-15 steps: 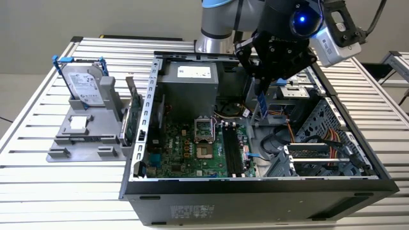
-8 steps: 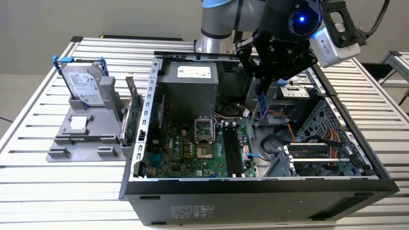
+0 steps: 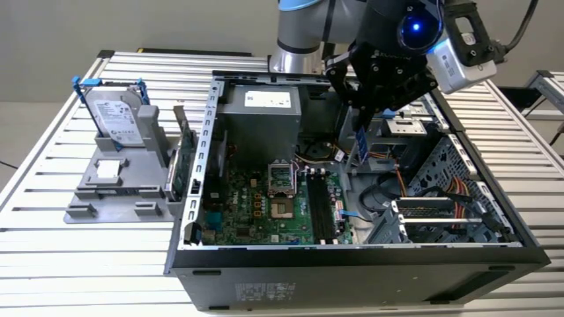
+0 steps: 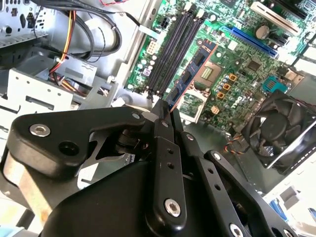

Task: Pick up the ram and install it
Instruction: 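Insert the ram into the slot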

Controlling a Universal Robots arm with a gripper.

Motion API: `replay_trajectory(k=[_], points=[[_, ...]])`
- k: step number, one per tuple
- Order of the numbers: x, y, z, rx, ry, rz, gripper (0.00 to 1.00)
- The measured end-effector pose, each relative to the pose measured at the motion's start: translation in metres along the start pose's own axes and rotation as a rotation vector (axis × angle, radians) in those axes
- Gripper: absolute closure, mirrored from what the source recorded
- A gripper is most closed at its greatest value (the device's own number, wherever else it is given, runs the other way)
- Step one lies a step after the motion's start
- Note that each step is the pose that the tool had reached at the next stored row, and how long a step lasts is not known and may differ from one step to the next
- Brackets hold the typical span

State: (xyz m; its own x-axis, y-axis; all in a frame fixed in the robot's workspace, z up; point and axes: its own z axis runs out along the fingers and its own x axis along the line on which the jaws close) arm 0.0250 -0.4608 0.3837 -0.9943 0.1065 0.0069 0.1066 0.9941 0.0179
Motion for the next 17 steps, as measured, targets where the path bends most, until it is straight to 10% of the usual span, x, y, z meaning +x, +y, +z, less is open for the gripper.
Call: replay_trajectory(k=[17], points=[[-0.0001,-0.0002,0.0089,0.0014,-0.0002,0.000,1.00]])
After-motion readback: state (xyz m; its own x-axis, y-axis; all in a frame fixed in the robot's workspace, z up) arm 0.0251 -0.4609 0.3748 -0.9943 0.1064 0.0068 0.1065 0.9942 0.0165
